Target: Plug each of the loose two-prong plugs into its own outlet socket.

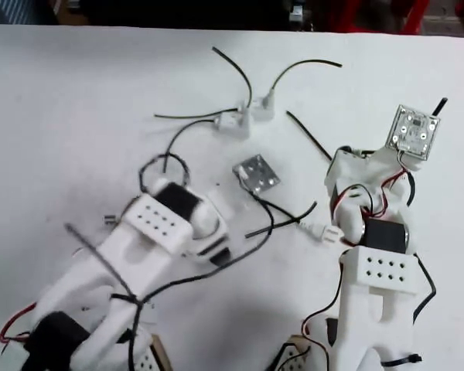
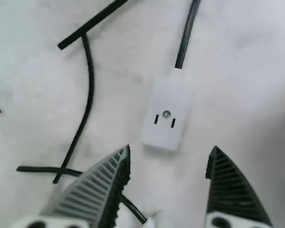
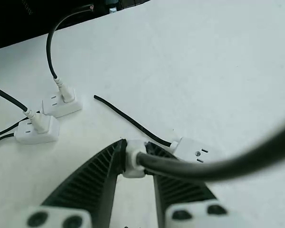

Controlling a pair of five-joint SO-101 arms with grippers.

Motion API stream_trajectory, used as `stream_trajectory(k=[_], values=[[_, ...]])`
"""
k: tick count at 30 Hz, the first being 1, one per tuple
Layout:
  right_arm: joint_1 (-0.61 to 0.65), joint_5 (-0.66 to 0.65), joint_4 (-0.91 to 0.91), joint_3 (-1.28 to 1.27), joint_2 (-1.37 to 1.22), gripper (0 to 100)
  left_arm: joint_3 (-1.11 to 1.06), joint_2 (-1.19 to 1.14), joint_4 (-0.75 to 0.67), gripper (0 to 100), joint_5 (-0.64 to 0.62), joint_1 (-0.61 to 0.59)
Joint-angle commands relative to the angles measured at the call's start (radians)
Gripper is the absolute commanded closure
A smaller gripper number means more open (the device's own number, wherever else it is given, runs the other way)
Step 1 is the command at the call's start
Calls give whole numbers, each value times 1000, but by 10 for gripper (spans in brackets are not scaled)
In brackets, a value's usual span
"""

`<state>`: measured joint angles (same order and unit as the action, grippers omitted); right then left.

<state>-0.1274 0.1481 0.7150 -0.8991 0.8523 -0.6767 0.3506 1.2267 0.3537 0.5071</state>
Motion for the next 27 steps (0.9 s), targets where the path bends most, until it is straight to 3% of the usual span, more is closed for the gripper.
stream_trajectory(k=[1,7,14,22,27], values=[[-2,0,-19,54,27,981,-32,-102,-137,740,0,41],[-2,-2,-19,54,27,981,103,-403,-153,752,-2,48],[-2,-3,-19,54,25,981,275,-572,-69,865,-2,48],[-2,-3,-19,54,25,981,273,-453,-60,979,-44,70],[-4,-3,-19,52,25,981,275,-306,-14,902,-80,65]])
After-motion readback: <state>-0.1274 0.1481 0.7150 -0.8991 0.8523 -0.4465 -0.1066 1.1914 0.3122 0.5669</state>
